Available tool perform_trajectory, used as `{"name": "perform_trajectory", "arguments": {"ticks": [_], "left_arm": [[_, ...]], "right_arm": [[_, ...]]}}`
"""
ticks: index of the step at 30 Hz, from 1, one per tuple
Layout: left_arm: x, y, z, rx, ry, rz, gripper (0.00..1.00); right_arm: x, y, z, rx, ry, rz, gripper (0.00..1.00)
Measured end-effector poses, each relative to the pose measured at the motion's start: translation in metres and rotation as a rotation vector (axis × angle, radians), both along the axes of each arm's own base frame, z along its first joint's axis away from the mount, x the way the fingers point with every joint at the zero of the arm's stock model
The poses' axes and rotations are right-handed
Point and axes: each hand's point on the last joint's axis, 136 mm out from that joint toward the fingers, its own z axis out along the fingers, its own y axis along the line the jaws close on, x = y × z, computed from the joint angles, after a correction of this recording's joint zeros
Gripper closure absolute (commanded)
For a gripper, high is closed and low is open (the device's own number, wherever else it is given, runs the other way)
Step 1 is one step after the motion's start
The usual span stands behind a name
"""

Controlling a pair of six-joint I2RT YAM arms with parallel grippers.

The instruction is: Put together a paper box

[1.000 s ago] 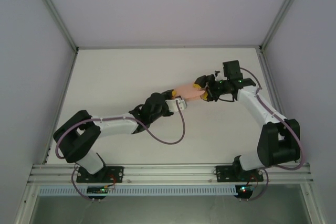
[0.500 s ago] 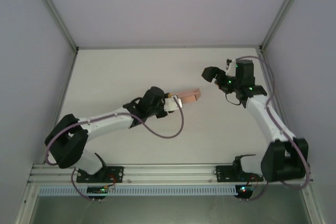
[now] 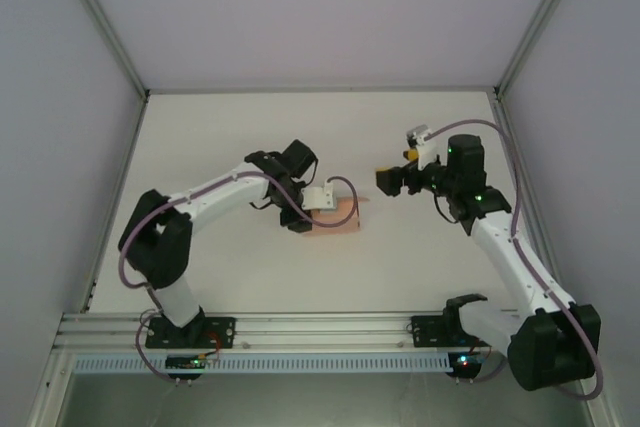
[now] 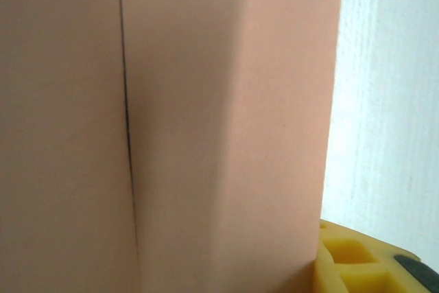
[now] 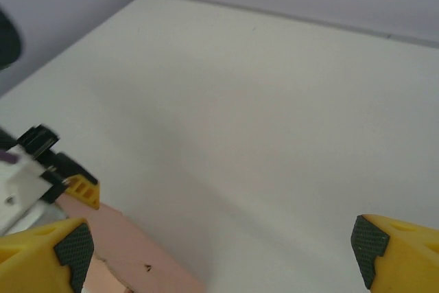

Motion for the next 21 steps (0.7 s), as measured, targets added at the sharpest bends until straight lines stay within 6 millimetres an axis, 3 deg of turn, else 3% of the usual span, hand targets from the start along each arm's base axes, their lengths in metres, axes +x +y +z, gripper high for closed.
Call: {"name": "perform_trajectory", "arguments": {"ticks": [13, 21], "left_arm": [[0.009, -0.009, 0.001, 0.035, 0.065, -0.009, 0.61], [0.008, -0.008, 0.001, 0.046, 0.076, -0.004, 0.61]], "right_arm": [[-0.018, 0.039, -0.076, -0.176, 0.248, 0.208, 0.43], [-0.022, 0.050, -0.089, -0.262, 0.294, 0.254, 0.87]]}}
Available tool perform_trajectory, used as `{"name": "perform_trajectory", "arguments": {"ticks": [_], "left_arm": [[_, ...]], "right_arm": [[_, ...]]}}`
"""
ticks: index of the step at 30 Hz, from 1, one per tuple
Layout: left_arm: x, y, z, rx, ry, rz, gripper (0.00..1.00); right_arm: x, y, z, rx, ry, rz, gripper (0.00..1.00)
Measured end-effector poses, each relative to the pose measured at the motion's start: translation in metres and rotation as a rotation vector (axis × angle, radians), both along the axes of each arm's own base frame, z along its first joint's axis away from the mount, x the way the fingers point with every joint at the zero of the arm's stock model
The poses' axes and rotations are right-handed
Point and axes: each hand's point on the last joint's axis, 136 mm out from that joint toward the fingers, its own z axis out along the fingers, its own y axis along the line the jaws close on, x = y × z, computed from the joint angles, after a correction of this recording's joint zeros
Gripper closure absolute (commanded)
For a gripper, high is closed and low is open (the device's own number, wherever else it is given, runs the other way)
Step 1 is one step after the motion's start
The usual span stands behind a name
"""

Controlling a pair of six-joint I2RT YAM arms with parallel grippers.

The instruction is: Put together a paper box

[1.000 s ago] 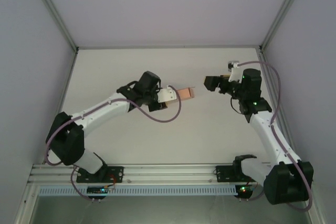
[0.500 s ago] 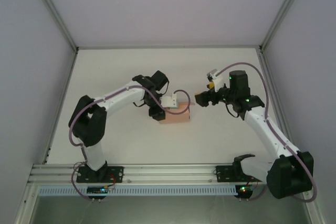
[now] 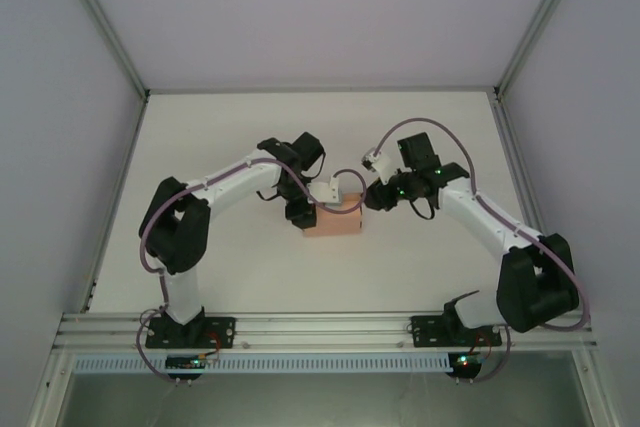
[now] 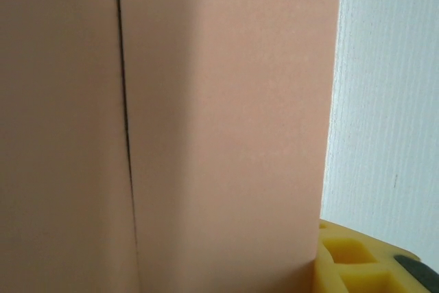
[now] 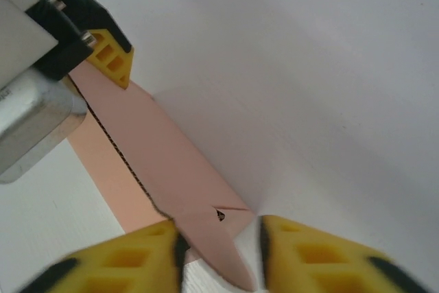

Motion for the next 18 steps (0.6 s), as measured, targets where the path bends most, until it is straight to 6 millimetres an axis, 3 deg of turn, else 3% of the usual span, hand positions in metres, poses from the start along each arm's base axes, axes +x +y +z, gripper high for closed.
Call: {"name": "perform_trajectory", "arguments": {"ticks": [6, 8, 18], "left_arm": [[0.004, -0.001, 0.000, 0.009, -0.002, 0.028, 0.62], [0.007, -0.001, 0.000, 0.018, -0.003, 0.043, 0.62], [0.021, -0.006, 0.000, 0.029, -0.020, 0.094, 0.58]], "right_arm": [[-0.005, 0.004, -0.001, -0.036, 0.011, -0.001, 0.93], [-0.003, 0.004, -0.002, -0.049, 0.020, -0.045, 1.00], [0.017, 0.007, -0.003, 0.165, 0.030, -0.550, 1.00]]}}
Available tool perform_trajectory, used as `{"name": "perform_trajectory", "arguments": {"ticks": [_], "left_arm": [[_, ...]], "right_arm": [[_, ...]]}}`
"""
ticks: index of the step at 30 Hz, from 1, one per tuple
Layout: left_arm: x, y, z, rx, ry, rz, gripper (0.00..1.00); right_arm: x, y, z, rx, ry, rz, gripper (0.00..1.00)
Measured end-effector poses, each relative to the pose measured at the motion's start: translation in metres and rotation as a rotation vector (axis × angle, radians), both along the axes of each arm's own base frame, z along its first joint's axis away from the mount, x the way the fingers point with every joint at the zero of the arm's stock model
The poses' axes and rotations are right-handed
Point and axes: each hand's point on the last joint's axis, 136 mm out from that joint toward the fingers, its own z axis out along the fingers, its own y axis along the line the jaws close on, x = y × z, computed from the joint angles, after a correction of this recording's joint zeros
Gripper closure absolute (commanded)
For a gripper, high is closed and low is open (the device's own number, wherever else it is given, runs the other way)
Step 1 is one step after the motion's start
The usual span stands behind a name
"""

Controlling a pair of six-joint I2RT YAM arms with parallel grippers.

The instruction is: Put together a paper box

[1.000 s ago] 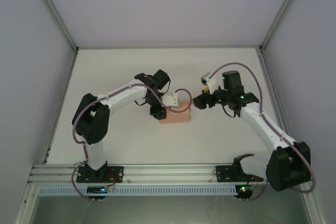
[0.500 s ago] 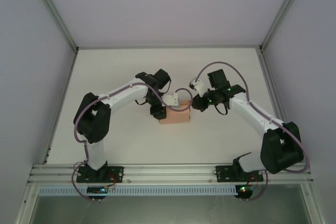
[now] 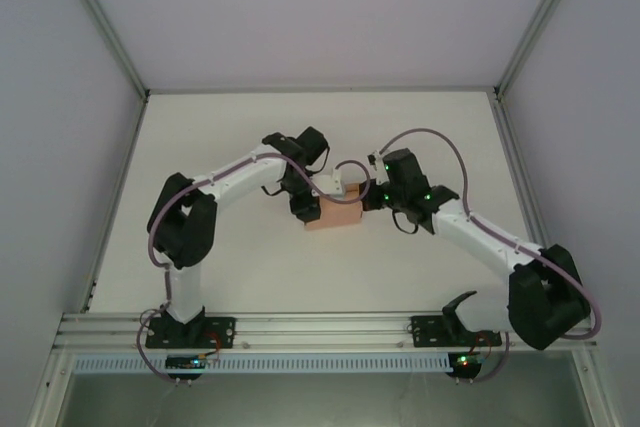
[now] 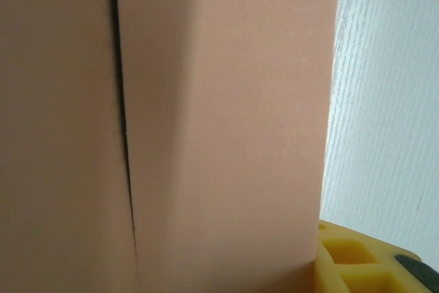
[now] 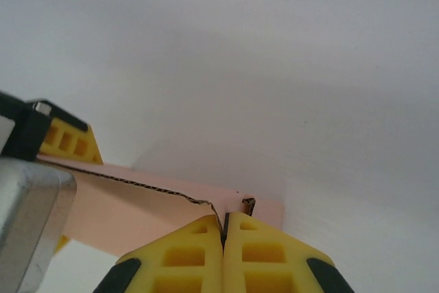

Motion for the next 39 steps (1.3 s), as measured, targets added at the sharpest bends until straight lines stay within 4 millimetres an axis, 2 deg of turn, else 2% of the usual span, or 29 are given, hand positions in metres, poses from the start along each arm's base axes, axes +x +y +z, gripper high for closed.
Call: {"name": "perform_trajectory", "arguments": {"ticks": [4, 14, 31, 39], "left_arm": [[0.0014, -0.0003, -0.0004, 0.001, -0.003, 0.012, 0.58], [0.0046, 0.0009, -0.0005, 0.004, -0.012, 0.023, 0.58], [0.0055, 0.0003, -0.0003, 0.001, -0.021, 0.004, 0.58], [0.0084, -0.0009, 0.0001, -0.003, -0.029, 0.022, 0.53]], "right_arm": [[0.0043, 0.0022, -0.0010, 0.035, -0.092, -0.048, 1.00], [0.0064, 0.0031, -0.0041, 0.012, -0.336, -0.009, 1.00], [0.0049, -0.0019, -0.0051, -0.106, -0.354, 0.086, 1.00], [0.0048, 0.0012, -0.0063, -0.088, -0.394, 0.102, 1.00]]}}
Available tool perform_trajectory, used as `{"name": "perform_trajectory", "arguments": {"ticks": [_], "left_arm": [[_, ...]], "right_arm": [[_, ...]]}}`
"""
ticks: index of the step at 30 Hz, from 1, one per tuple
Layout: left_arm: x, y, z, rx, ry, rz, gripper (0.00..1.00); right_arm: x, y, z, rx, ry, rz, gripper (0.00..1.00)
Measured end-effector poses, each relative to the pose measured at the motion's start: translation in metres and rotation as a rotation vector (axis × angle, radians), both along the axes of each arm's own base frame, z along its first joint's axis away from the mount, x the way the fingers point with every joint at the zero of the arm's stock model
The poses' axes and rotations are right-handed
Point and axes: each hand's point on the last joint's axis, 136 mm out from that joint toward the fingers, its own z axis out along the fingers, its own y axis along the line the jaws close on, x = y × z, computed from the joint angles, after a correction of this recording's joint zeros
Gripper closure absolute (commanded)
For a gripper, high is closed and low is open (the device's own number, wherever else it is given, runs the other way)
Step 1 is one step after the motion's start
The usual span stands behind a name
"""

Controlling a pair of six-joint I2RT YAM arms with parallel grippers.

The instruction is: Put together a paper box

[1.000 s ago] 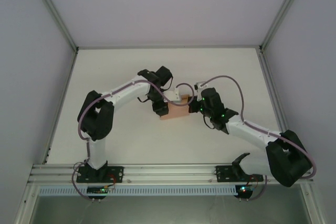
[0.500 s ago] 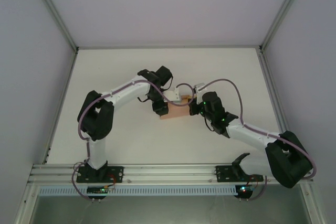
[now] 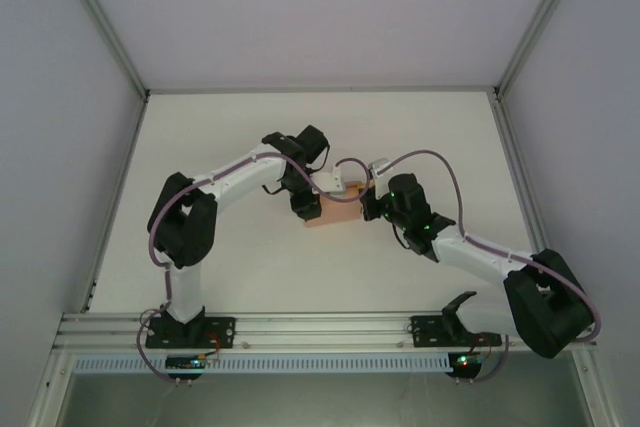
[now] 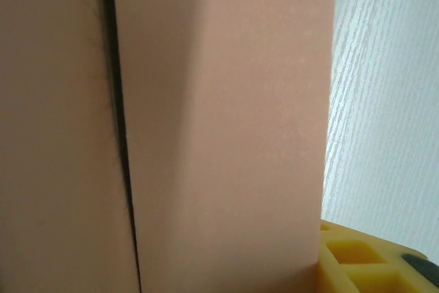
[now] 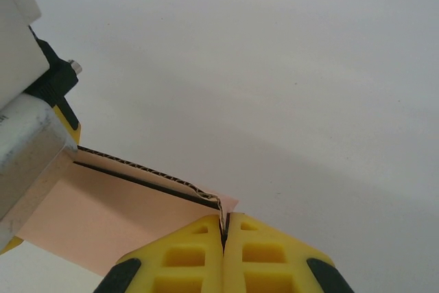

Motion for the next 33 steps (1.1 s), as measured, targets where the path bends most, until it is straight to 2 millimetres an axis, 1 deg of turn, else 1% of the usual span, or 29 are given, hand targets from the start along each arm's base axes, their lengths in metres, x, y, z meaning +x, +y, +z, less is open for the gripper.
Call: {"name": "perform_trajectory", "arguments": {"ticks": [3, 5, 7, 9, 10, 11, 12, 16, 19, 22, 25, 26, 28, 29, 30, 33], "left_arm": [[0.001, 0.000, 0.000, -0.001, -0.001, 0.012, 0.49], [0.002, -0.001, 0.000, -0.005, -0.001, 0.023, 0.44], [0.003, -0.002, 0.000, -0.008, -0.002, 0.033, 0.40], [0.006, -0.005, 0.001, -0.020, -0.012, 0.048, 0.31], [0.006, -0.005, 0.002, -0.022, -0.011, 0.054, 0.26], [0.007, -0.006, 0.002, -0.024, -0.013, 0.061, 0.09], [0.008, -0.006, 0.002, -0.027, -0.017, 0.065, 0.00], [0.012, -0.009, 0.008, -0.052, -0.043, 0.088, 0.00], [0.010, -0.006, 0.022, -0.091, -0.081, 0.124, 0.00], [0.007, 0.006, 0.043, -0.131, -0.148, 0.206, 0.00], [0.004, 0.026, 0.062, -0.165, -0.220, 0.340, 0.00], [0.003, 0.033, 0.065, -0.172, -0.235, 0.388, 0.10], [0.000, 0.045, 0.066, -0.176, -0.245, 0.487, 0.42], [0.000, 0.049, 0.065, -0.176, -0.243, 0.531, 0.54], [0.000, 0.052, 0.062, -0.174, -0.236, 0.568, 0.61], [-0.001, 0.054, 0.054, -0.172, -0.204, 0.645, 0.73]], "right_arm": [[-0.003, 0.001, -0.003, 0.014, -0.040, -0.007, 1.00], [-0.006, 0.003, -0.004, 0.022, -0.061, -0.004, 1.00], [-0.008, 0.006, -0.005, 0.024, -0.075, -0.003, 1.00], [-0.009, 0.008, -0.005, 0.026, -0.085, -0.004, 1.00], [-0.008, 0.007, -0.005, 0.026, -0.086, -0.012, 1.00], [-0.008, 0.007, -0.005, 0.024, -0.087, -0.017, 1.00], [-0.008, 0.006, -0.005, 0.022, -0.085, -0.025, 1.00], [-0.007, 0.006, -0.005, 0.015, -0.068, -0.051, 1.00], [-0.008, 0.006, -0.005, 0.011, -0.050, -0.068, 1.00], [-0.009, 0.008, -0.004, 0.007, -0.036, -0.089, 1.00], [-0.011, 0.012, -0.003, -0.004, -0.025, -0.105, 1.00], [-0.011, 0.014, -0.003, -0.007, -0.022, -0.111, 1.00], [-0.011, 0.017, -0.003, -0.016, -0.015, -0.121, 1.00], [-0.011, 0.018, -0.003, -0.016, -0.010, -0.125, 1.00], [-0.010, 0.018, -0.003, -0.016, -0.007, -0.131, 1.00], [-0.010, 0.019, -0.003, -0.015, 0.000, -0.146, 1.00]]}}
